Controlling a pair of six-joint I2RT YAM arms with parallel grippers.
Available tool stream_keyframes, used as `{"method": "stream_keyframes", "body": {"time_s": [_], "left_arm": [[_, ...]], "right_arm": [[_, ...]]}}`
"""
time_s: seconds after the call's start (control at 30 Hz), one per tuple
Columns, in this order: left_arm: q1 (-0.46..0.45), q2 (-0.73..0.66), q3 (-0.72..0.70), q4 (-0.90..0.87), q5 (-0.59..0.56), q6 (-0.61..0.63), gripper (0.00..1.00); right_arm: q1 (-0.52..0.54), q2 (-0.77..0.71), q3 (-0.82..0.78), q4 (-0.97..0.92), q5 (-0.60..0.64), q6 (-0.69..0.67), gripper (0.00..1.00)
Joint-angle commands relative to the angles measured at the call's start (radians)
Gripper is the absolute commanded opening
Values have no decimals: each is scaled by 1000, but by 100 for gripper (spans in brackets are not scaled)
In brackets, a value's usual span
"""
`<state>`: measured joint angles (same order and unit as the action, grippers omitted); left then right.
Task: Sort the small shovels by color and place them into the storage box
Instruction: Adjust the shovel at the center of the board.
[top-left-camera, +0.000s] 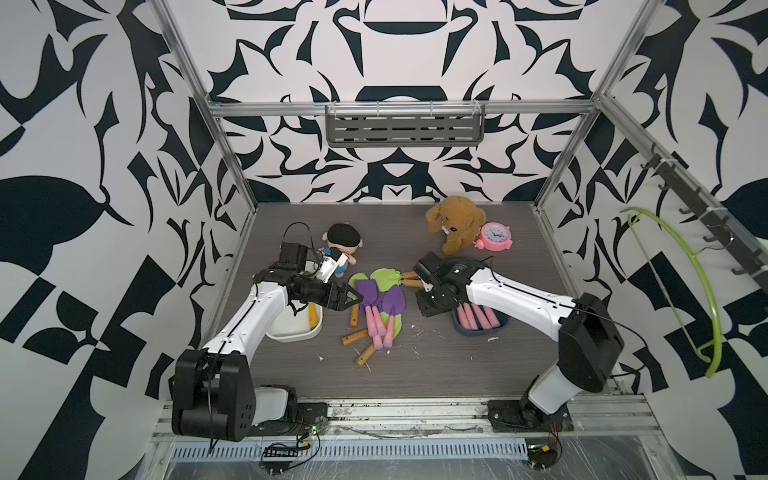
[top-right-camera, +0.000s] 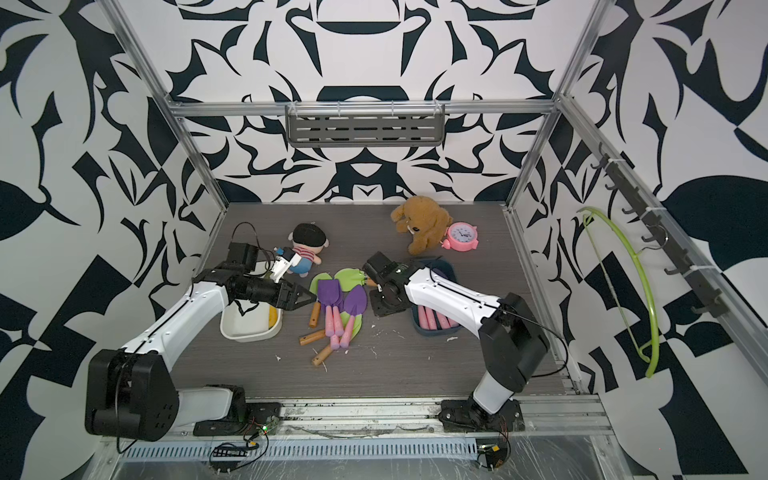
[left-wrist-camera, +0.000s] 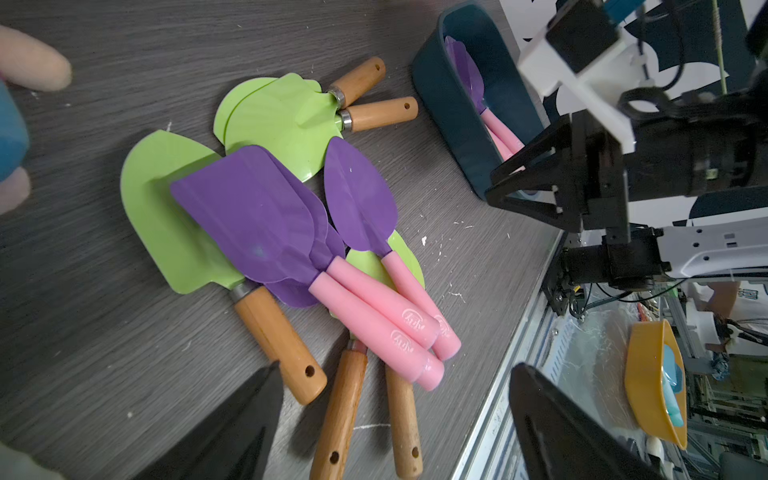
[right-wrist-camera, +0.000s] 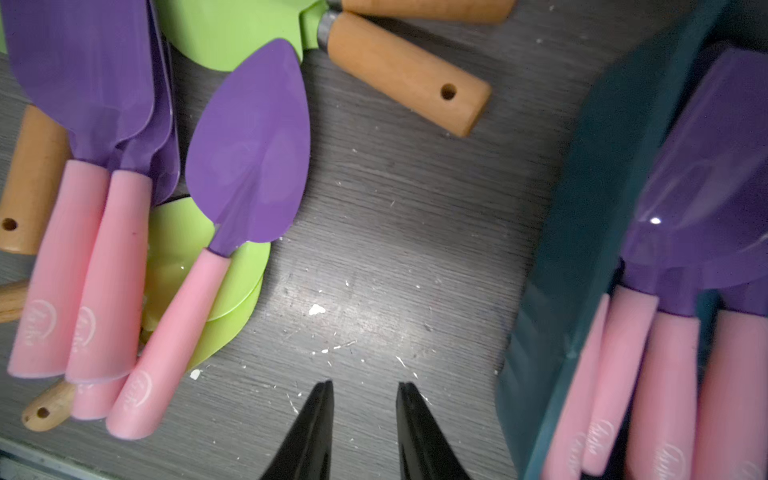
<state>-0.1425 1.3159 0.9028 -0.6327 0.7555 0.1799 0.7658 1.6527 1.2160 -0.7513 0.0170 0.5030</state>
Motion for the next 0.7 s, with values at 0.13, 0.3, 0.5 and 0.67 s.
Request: {"method": "stream_keyframes", "body": {"time_s": [0.13, 0.3, 0.5, 0.67], "left_arm": [[4, -14, -22, -16, 6, 20, 93], [6, -11, -18, -17, 2, 20, 93], [7, -10, -22, -16, 2, 23, 93], [7, -7, -24, -16, 4, 21, 93]], "right_arm": [[13, 70, 70, 9, -23, 4, 32], [13, 115, 88, -3, -33, -1, 33], [14, 153, 102, 10, -52, 0, 33], [23, 148, 135, 29, -48, 22, 33]]}}
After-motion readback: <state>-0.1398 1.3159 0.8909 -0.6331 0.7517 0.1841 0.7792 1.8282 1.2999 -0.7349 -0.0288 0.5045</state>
